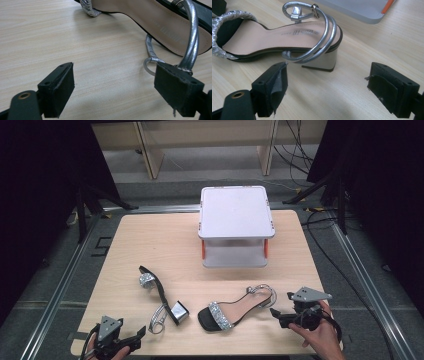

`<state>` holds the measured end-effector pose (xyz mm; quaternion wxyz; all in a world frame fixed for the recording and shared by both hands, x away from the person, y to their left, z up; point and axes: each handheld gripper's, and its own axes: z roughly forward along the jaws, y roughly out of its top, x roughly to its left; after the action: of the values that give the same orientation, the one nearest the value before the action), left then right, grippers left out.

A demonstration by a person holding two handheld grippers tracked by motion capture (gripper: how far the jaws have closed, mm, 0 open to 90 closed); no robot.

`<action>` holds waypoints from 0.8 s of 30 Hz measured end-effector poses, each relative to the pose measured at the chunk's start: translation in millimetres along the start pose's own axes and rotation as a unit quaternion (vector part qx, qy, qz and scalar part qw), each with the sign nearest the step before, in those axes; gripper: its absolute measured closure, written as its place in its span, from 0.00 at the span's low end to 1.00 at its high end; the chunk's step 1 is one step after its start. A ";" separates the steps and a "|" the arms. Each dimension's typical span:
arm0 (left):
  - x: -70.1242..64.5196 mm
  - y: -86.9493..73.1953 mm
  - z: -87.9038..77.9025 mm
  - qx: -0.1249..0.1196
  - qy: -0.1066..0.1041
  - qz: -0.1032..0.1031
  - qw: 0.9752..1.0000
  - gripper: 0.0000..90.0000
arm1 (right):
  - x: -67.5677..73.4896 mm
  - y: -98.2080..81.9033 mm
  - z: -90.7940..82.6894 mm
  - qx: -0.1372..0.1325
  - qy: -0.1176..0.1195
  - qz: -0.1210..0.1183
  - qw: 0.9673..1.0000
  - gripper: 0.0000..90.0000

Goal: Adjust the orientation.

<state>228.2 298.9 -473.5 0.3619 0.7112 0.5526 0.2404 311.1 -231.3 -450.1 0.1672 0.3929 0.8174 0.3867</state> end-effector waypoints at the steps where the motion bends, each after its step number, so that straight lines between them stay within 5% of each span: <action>1: 0.0 0.0 0.0 0.000 0.000 0.000 1.000 0.18 | 0.0 0.0 0.0 0.000 0.000 0.000 1.000 0.18; 10: 0.3 -0.8 2.3 -0.001 -0.003 -0.003 1.000 0.18 | -3.1 13.2 -0.7 -0.030 0.025 -0.023 0.999 0.18; 17: 0.7 -0.8 2.2 -0.002 0.001 -0.002 1.000 0.18 | -4.0 49.7 11.6 -0.062 0.056 -0.057 0.995 0.19; 24: 0.3 -0.8 2.5 -0.003 -0.002 -0.003 1.000 0.18 | 1.7 83.3 42.3 -0.033 0.078 -0.077 0.993 0.28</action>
<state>229.7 298.7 -475.7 0.3653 0.7092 0.5532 0.2398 377.2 -176.1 -413.8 0.1450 0.2916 0.8429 0.4284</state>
